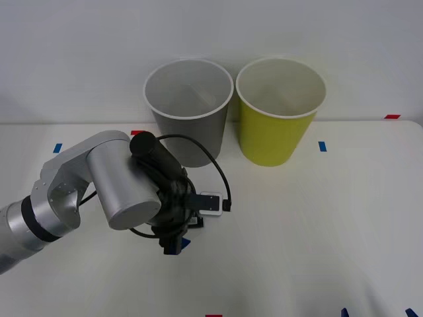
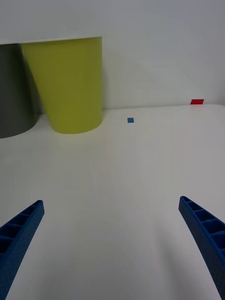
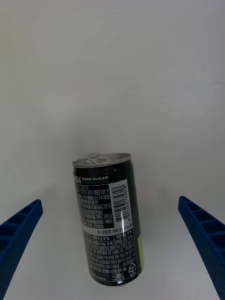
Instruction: Put cans in the gray bin and PET bottles in the light green bin.
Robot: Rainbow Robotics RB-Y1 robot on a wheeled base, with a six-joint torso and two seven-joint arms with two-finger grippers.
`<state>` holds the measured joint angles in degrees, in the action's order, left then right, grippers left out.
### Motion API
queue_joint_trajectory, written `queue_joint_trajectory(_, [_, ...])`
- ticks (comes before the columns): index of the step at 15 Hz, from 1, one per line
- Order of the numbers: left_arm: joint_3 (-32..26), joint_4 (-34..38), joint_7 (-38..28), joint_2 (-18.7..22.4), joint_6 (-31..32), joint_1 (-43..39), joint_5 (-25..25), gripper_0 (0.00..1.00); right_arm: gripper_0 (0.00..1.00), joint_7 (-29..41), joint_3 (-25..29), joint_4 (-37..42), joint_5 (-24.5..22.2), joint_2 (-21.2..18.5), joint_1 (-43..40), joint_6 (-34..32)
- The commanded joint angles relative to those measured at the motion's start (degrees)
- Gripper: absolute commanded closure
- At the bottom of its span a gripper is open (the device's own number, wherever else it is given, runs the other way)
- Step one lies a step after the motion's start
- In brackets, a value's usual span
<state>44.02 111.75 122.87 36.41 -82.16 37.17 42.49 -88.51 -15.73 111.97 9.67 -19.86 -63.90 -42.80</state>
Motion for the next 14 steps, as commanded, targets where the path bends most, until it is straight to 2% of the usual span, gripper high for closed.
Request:
queue_joint_trajectory(1, [0.0,-0.2,0.1,-1.1,-2.2,0.2,-0.3,0.00,0.00,0.0,0.0,0.0,0.0,0.0,0.0,0.0])
queue_joint_trajectory(9, [0.0,-7.5,1.6,-5.2,-2.7,1.7,0.0,0.00,0.00,0.0,0.0,0.0,0.0,0.0,0.0,0.0])
queue_joint_trajectory(14, [0.0,-9.9,2.0,-5.9,-2.7,1.7,-0.6,0.00,0.00,0.0,0.0,0.0,0.0,0.0,0.0,0.0])
